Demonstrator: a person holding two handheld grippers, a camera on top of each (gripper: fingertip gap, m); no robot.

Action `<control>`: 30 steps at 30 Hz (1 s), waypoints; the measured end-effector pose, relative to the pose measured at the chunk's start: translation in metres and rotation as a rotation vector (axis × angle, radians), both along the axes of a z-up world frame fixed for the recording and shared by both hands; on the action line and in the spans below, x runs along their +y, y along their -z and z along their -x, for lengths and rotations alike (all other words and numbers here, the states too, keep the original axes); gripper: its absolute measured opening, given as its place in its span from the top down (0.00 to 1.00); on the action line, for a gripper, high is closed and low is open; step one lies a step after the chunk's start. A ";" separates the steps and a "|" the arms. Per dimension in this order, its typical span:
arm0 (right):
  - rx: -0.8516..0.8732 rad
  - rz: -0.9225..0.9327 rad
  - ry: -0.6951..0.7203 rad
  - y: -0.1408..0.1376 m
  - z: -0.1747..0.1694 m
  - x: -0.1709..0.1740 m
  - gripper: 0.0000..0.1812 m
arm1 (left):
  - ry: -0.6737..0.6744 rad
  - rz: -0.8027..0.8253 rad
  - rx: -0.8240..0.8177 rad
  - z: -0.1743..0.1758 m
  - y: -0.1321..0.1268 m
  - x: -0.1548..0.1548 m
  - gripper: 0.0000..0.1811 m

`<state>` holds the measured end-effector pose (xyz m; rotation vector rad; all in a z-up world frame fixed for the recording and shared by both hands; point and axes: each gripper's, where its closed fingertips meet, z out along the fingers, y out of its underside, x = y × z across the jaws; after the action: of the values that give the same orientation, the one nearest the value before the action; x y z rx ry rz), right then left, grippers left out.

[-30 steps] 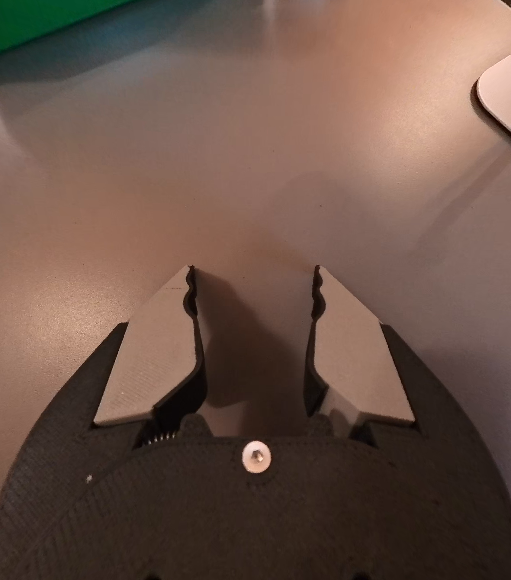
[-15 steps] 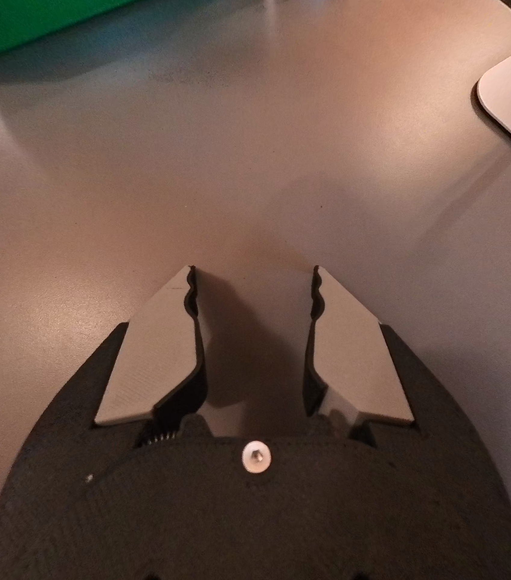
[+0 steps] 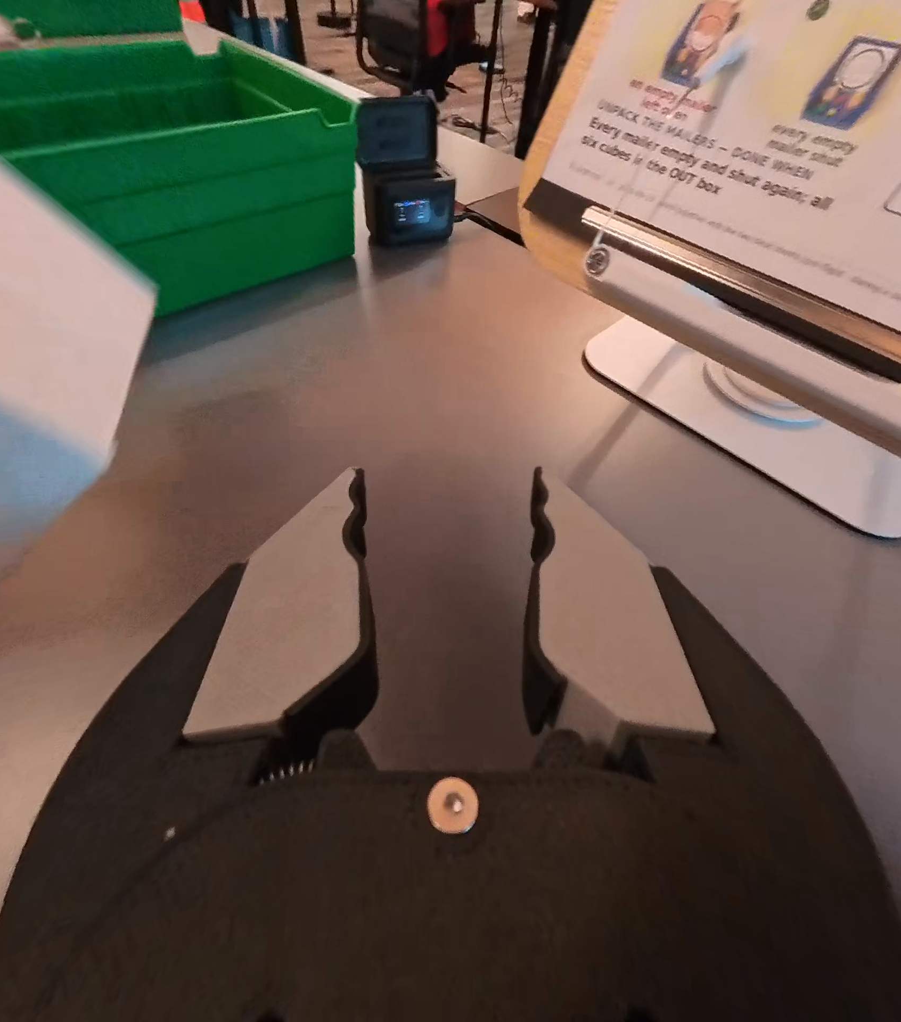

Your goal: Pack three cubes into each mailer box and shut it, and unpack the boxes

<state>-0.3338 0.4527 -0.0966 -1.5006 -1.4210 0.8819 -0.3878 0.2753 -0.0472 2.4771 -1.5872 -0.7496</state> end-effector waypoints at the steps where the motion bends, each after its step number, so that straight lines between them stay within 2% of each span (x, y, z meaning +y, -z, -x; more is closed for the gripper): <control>1: -0.001 0.010 0.011 0.000 -0.001 0.003 0.68 | -0.003 0.078 -0.012 -0.010 0.013 -0.005 0.64; 3: -0.002 0.031 0.023 0.002 -0.002 0.008 0.69 | 0.015 0.159 -0.041 -0.030 0.036 -0.004 0.64; 8: -0.001 0.066 0.019 0.004 -0.002 0.009 0.69 | 0.048 0.174 -0.169 -0.070 0.057 0.023 0.64; 13: 0.017 0.066 0.032 -0.002 -0.003 0.014 0.69 | 0.037 0.122 -0.207 -0.067 0.054 0.052 0.65; 18: 0.010 0.084 0.031 0.000 -0.002 0.016 0.69 | 0.044 0.063 -0.306 -0.071 0.044 0.064 0.66; 20: 0.011 0.085 0.030 0.000 -0.002 0.015 0.69 | 0.043 -0.006 -0.382 -0.077 0.033 0.069 0.60; 23: 0.018 0.099 0.026 -0.003 -0.003 0.014 0.68 | 0.030 -0.079 -0.449 -0.078 0.019 0.063 0.59; 27: 0.050 0.127 0.009 -0.013 -0.007 0.010 0.68 | -0.020 -0.319 -0.508 -0.064 0.002 0.053 0.55; 28: 0.066 0.130 -0.004 -0.018 -0.008 0.007 0.67 | -0.050 -0.393 -0.551 -0.062 -0.003 0.049 0.56; 29: 0.084 0.135 -0.025 -0.024 -0.010 0.004 0.67 | -0.085 -0.471 -0.598 -0.060 -0.006 0.044 0.60; 30: 0.102 0.140 -0.051 -0.030 -0.012 0.000 0.69 | -0.123 -0.551 -0.642 -0.057 -0.009 0.039 0.70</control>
<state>-0.3220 0.4524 -0.0668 -1.5052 -1.3517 1.0932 -0.3303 0.3142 -0.0382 3.4488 -1.5056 -0.4283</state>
